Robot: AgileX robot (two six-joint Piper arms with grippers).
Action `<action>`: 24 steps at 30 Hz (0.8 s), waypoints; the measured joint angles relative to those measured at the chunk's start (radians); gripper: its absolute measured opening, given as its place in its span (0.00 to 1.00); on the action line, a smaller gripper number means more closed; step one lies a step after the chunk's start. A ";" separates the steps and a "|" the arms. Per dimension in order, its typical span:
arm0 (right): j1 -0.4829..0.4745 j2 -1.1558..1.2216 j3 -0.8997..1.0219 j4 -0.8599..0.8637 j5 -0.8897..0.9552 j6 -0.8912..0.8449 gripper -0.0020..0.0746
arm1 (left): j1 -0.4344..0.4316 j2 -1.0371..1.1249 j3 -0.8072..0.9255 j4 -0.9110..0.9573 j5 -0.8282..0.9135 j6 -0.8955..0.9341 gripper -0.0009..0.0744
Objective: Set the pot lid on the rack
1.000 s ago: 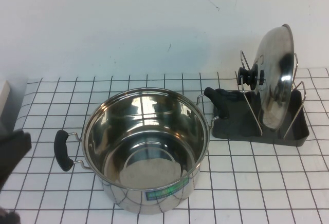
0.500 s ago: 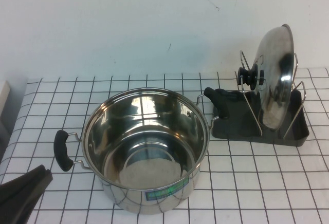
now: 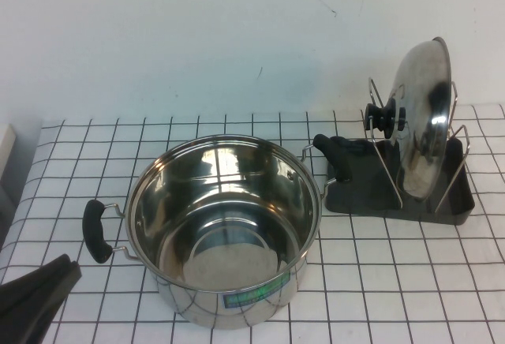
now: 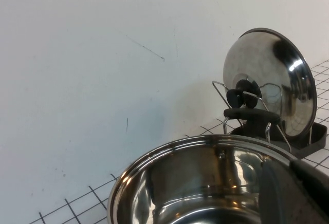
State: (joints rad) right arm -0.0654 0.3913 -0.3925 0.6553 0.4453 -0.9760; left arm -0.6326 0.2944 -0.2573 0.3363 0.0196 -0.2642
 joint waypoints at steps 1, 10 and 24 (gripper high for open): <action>0.000 0.000 0.000 0.002 0.000 0.000 0.03 | 0.000 0.000 0.000 0.000 0.000 0.000 0.01; 0.000 -0.002 0.000 0.016 0.000 0.000 0.03 | 0.000 0.000 0.000 0.034 0.018 0.142 0.01; 0.000 -0.002 0.000 0.019 0.000 0.000 0.03 | 0.378 -0.215 0.078 -0.234 0.050 0.209 0.01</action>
State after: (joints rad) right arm -0.0654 0.3891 -0.3925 0.6740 0.4453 -0.9760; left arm -0.2551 0.0790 -0.1791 0.1018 0.0696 -0.0552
